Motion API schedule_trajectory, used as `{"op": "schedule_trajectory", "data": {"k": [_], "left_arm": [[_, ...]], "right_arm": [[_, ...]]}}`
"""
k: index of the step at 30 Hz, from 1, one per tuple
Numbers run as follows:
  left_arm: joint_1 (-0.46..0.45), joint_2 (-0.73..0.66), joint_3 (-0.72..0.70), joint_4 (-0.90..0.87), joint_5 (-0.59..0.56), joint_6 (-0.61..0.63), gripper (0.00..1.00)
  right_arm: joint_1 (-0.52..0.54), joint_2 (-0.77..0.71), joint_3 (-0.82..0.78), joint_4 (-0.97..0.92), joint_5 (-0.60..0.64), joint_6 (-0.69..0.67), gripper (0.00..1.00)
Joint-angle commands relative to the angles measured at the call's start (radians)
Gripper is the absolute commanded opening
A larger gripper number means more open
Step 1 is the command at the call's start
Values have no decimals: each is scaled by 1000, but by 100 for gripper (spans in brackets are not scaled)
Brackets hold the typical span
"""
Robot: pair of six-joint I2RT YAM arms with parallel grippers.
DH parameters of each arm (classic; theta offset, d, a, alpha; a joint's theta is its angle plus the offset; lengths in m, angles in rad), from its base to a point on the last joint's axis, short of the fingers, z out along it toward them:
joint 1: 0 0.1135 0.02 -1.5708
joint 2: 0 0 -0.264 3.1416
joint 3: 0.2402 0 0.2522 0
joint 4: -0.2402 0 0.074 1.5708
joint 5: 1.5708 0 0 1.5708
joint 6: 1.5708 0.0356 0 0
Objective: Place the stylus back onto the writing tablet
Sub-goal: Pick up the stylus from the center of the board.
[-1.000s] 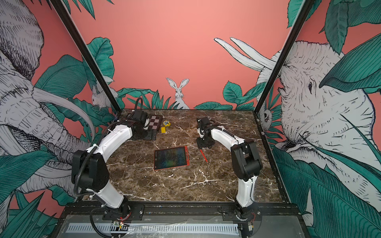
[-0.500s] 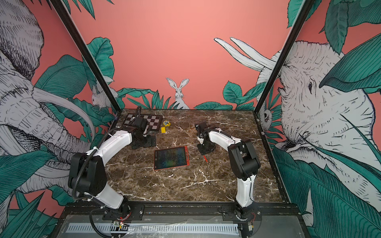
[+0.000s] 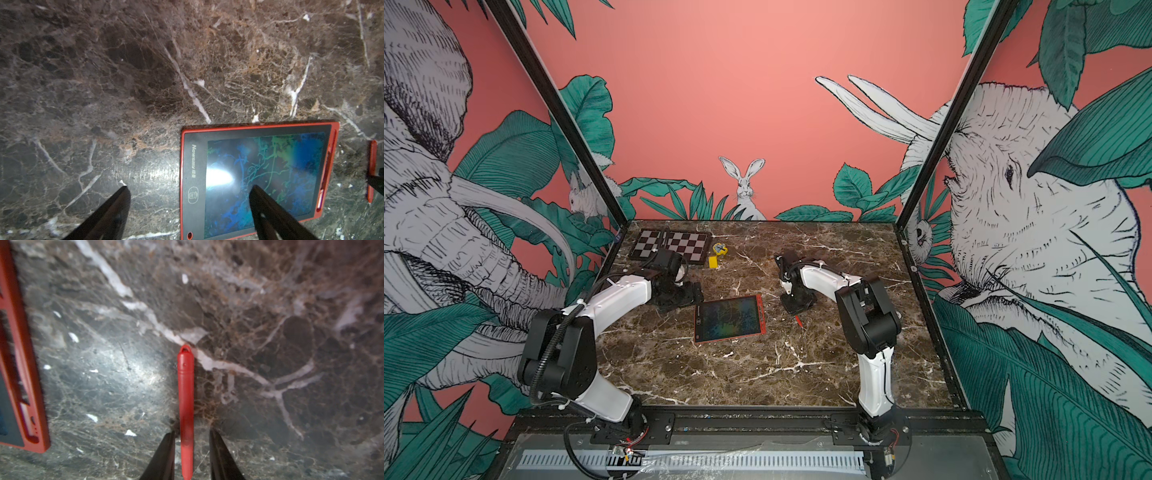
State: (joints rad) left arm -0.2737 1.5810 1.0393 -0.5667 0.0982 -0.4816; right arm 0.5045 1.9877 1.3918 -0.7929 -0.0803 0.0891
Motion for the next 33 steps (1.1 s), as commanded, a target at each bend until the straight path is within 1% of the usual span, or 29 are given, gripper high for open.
{"op": "schedule_trajectory", "data": {"k": [1, 10, 15, 17, 20, 22, 29, 33], "left_arm": [[-4, -43, -18, 33, 14, -28, 91], [-4, -20, -50, 70, 34, -45, 88], [-4, -16, -59, 88, 40, -49, 87], [-4, -15, -63, 100, 43, -50, 87], [-5, -13, -73, 122, 56, -54, 87], [-6, -12, -76, 130, 61, -55, 87], [-12, -16, -91, 146, 58, -55, 86], [-13, -23, -100, 156, 55, -55, 86]], "right_arm": [[14, 17, -1, -14, 30, -11, 28], [29, 42, 6, -19, 55, -9, 21], [34, 51, 6, -23, 62, -2, 14], [34, 54, 11, -24, 63, 3, 9], [34, 60, 29, -39, 51, 15, 5], [35, 59, 40, -45, 41, 27, 0], [36, 10, 69, -56, -19, 76, 0], [36, -30, 71, -39, -92, 113, 0]]}}
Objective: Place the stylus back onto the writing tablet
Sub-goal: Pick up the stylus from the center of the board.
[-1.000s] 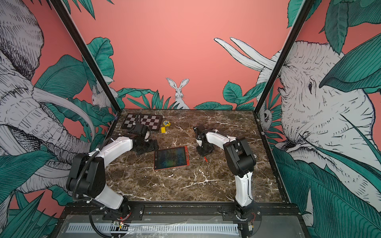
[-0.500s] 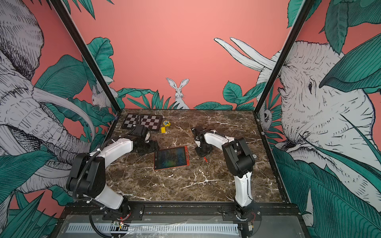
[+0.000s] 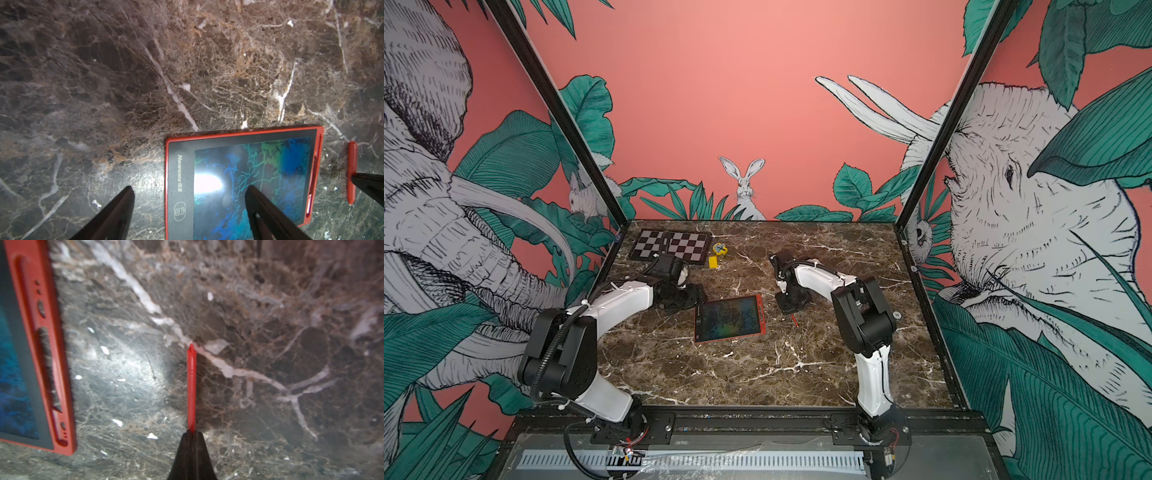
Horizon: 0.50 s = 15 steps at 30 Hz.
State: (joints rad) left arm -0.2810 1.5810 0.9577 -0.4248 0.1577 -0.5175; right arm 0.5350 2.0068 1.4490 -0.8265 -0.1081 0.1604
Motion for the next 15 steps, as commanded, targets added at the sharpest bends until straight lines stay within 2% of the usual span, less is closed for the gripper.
{"op": "schedule_trajectory", "data": {"k": [1, 9, 15], "left_arm": [[-6, -25, -22, 16, -4, -19, 86], [-6, -32, -36, 27, -4, -12, 86], [-5, -41, -48, 29, -9, -4, 86]], "right_arm": [[5, -59, 13, 2, -83, 52, 0], [5, -46, 8, 39, -128, 87, 0], [5, -35, 10, 82, -207, 114, 0]]}}
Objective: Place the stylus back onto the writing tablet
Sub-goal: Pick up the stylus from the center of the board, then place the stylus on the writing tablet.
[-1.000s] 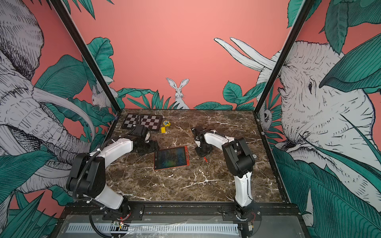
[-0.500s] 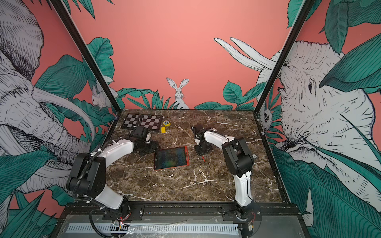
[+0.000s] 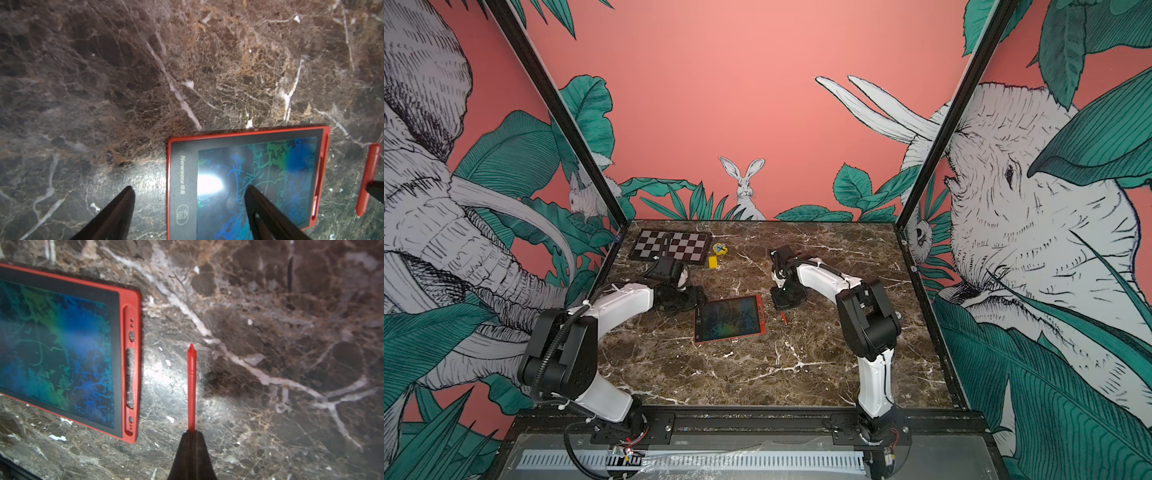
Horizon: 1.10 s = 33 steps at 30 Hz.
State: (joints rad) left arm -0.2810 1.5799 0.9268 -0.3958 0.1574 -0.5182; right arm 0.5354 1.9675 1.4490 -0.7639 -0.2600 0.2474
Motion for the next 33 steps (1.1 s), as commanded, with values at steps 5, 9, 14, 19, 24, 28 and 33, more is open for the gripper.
{"op": "schedule_trajectory", "data": {"k": [5, 9, 14, 19, 24, 28, 33], "left_arm": [[-6, -41, -23, 8, -9, -4, 86], [-6, -37, -23, 15, -7, -3, 86], [-5, -40, -23, 15, -8, -2, 86], [-7, -39, -23, 16, -10, 0, 86], [-6, -40, -30, 15, -12, 0, 85], [-6, -46, -32, 12, -19, 0, 85], [-6, -47, -31, 12, -19, -1, 85]], "right_arm": [[5, -10, 10, 88, -147, 79, 0], [7, 3, -11, 190, -245, 157, 0], [22, 27, -19, 256, -278, 208, 0], [34, 54, -9, 258, -280, 212, 0], [37, 69, -12, 247, -267, 206, 0], [38, 70, -19, 236, -251, 197, 0], [38, 74, -28, 218, -226, 181, 0]]}}
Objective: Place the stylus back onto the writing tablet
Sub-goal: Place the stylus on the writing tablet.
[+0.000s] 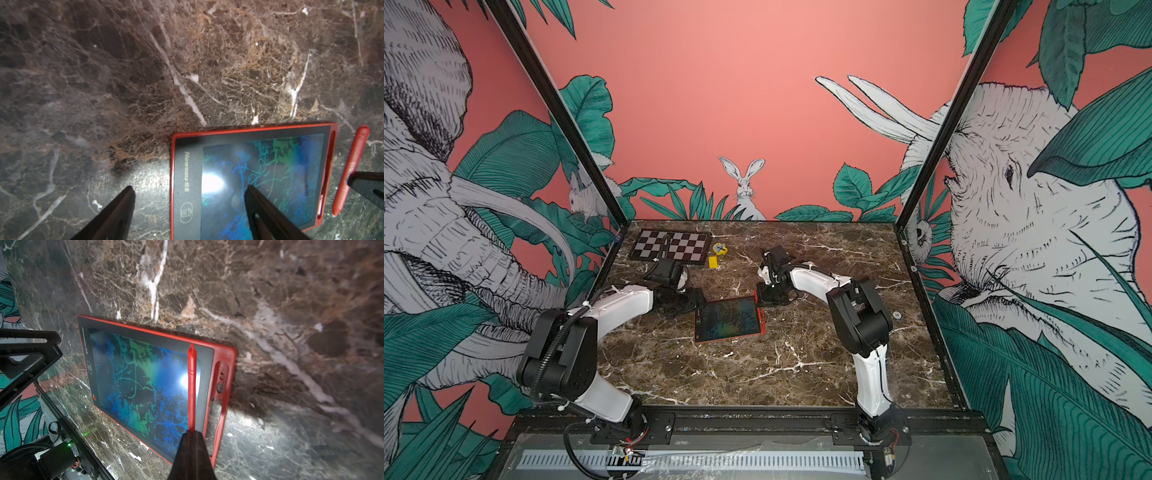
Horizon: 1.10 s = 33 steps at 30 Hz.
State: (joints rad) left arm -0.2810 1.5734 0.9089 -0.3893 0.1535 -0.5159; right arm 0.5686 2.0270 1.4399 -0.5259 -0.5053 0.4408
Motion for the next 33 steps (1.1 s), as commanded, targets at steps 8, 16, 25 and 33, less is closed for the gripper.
{"op": "schedule_trajectory", "data": {"k": [8, 16, 25, 33], "left_arm": [[-6, -42, -16, 4, -14, -4, 85], [-5, -44, -16, 2, -15, -3, 85], [-6, -45, -16, 4, -14, -3, 85], [-6, -49, -15, 2, -15, -3, 85]], "right_arm": [[5, 23, -38, -5, 17, -11, 0], [5, 30, -44, -1, 20, -10, 0], [5, 35, -42, -16, 48, -14, 17], [5, 21, -42, -23, 59, -24, 29]]}}
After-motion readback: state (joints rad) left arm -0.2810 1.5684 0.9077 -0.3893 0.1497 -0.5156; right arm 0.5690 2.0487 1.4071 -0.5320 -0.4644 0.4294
